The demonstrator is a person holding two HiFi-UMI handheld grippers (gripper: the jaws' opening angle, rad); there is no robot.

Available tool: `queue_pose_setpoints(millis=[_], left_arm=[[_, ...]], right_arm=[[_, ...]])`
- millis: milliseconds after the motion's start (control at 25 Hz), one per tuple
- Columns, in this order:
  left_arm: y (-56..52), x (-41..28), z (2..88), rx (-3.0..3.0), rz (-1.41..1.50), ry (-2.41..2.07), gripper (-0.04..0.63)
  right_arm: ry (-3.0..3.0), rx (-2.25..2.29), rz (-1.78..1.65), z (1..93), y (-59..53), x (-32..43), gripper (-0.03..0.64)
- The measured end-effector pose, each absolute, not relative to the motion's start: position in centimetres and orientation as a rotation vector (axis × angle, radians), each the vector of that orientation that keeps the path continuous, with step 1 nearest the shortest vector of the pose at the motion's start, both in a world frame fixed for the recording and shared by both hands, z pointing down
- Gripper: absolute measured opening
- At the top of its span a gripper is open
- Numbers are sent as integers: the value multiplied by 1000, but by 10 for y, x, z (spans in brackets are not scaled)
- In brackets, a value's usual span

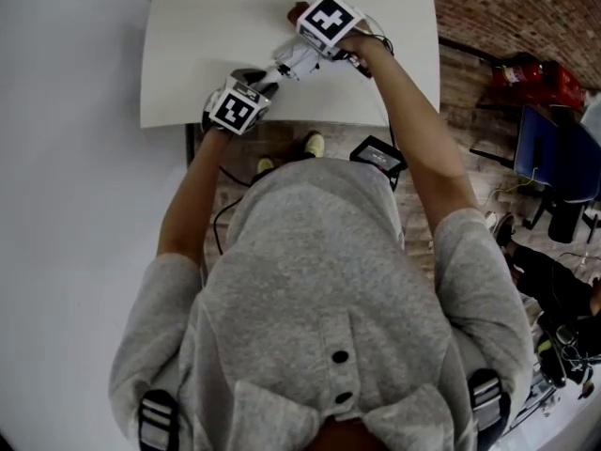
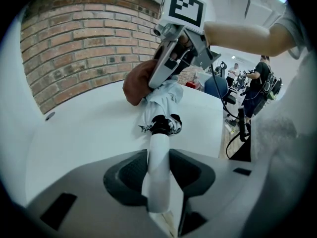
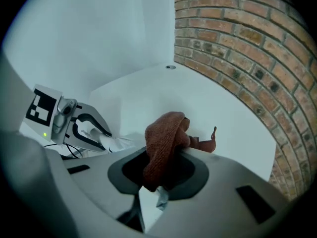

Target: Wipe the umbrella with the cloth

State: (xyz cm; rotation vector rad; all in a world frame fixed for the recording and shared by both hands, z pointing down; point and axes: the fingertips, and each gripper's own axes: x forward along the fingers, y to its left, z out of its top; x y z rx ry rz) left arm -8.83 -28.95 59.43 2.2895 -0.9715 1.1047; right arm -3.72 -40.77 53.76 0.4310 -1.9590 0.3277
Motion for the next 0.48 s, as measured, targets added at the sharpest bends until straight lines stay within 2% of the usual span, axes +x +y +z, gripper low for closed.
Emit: queue_pose_setpoints(millis=[480], left_arm=[[-292, -86, 588, 2289, 1089, -971, 149]], right_arm=[[-2030, 310, 663, 539, -362, -81, 84]])
